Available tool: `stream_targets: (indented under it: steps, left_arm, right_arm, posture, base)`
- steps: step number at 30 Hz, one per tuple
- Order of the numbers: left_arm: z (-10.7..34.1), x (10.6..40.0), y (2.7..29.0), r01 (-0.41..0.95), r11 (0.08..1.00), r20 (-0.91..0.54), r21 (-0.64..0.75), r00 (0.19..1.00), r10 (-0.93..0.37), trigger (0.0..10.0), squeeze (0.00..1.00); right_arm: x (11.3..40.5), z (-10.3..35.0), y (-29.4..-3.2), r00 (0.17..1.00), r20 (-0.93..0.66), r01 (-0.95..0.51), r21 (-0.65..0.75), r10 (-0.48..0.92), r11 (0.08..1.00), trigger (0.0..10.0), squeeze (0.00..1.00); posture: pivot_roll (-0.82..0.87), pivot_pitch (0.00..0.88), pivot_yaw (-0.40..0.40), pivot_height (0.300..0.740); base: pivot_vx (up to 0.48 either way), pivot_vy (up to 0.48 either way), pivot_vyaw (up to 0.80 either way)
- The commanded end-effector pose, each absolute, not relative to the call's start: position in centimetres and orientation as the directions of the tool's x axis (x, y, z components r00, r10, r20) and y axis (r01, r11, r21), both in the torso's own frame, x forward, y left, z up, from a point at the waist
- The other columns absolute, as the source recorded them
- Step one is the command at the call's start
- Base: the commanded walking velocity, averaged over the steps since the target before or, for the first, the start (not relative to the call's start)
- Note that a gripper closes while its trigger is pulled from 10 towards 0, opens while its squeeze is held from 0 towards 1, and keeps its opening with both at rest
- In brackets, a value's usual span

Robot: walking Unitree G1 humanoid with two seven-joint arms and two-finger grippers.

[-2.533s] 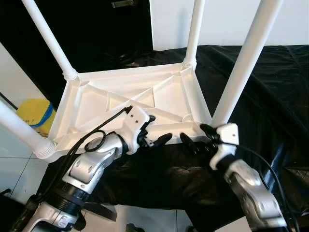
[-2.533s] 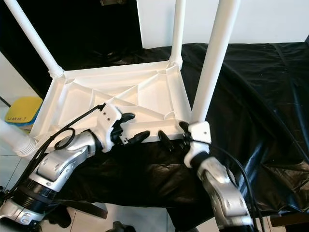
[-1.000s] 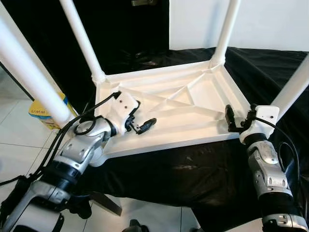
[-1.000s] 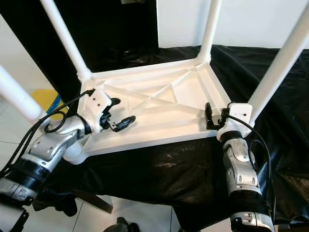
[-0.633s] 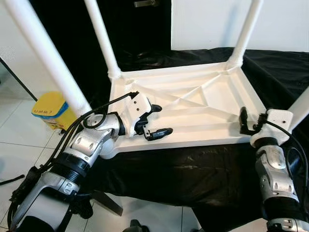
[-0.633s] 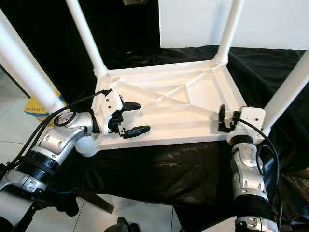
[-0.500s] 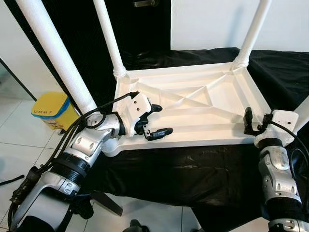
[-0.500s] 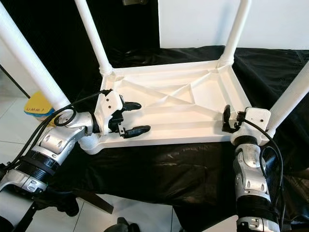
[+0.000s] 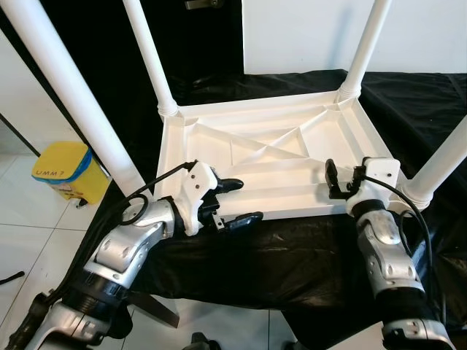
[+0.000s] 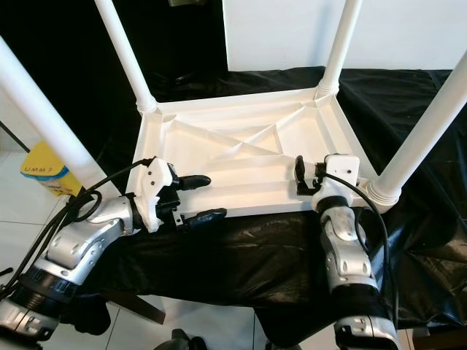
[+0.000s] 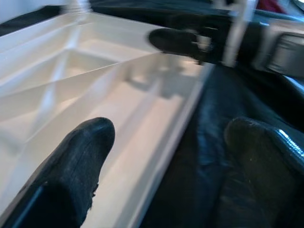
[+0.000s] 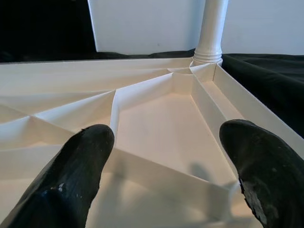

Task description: Building children table

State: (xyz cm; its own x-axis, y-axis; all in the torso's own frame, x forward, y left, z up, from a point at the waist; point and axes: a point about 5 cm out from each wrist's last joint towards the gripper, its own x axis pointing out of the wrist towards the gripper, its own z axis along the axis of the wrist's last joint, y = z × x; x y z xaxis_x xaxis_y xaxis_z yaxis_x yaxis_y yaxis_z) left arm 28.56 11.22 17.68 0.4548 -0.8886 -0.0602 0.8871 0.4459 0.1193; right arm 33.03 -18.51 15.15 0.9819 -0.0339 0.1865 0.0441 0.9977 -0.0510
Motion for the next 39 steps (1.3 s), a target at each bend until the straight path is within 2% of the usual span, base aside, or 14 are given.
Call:
stream_targets:
  steps: [1,12,23,32,34,35,39]
  left_arm:
    - [17.7,28.6,12.0,0.851,0.515,-0.052,0.105,0.522,-0.851,10.0,0.0]
    - [16.4,26.8,13.8,0.736,0.673,-0.038,0.081,0.677,-0.735,10.0,0.0]
    - [15.8,25.9,14.3,0.678,0.73,-0.047,0.084,0.735,-0.677,10.0,0.0]
    - [15.1,24.5,14.9,0.7,0.708,-0.091,0.095,0.714,-0.694,10.0,0.0]
    - [15.0,24.2,15.0,0.718,0.693,-0.103,0.066,0.696,-0.711,10.0,0.0]
    - [14.8,23.4,15.4,0.751,0.66,-0.137,0.031,0.657,-0.741,10.0,0.0]
    - [14.6,22.9,15.8,0.765,0.644,-0.168,0.016,0.637,-0.752,10.0,0.0]
  right_arm:
    - [33.2,14.3,-18.3,0.99,0.138,0.048,-0.062,-0.039,0.997,10.0,0.0]
    - [33.9,14.4,-17.8,0.992,0.124,0.039,-0.096,-0.027,0.995,10.0,0.0]
    - [34.0,14.2,-17.6,0.992,0.122,0.057,-0.113,-0.043,0.992,10.0,0.0]
    - [34.0,13.9,-17.3,0.992,0.121,0.044,-0.132,-0.028,0.99,10.0,0.0]
    - [34.0,13.9,-17.2,0.992,0.12,0.042,-0.132,-0.026,0.99,10.0,0.0]
    - [34.1,13.9,-17.1,0.993,0.117,0.042,-0.134,-0.026,0.99,10.0,0.0]
    - [34.2,13.8,-17.0,0.993,0.115,0.043,-0.136,-0.027,0.99,10.0,0.0]
  posture:
    - [-0.06,0.112,0.027,0.74]
    - [-0.03,0.118,0.006,0.74]
    - [-0.03,0.124,0.015,0.74]
    - [-0.02,0.131,0.017,0.74]
    - [-0.02,0.133,0.018,0.74]
    - [-0.02,0.13,0.019,0.74]
    - [-0.02,0.128,0.019,0.74]
  base:
    - [0.0,0.0,0.0]
    - [0.0,0.0,0.0]
    - [0.0,0.0,0.0]
    - [0.0,0.0,0.0]
    - [0.0,0.0,0.0]
    - [0.0,0.0,0.0]
    - [0.0,0.0,0.0]
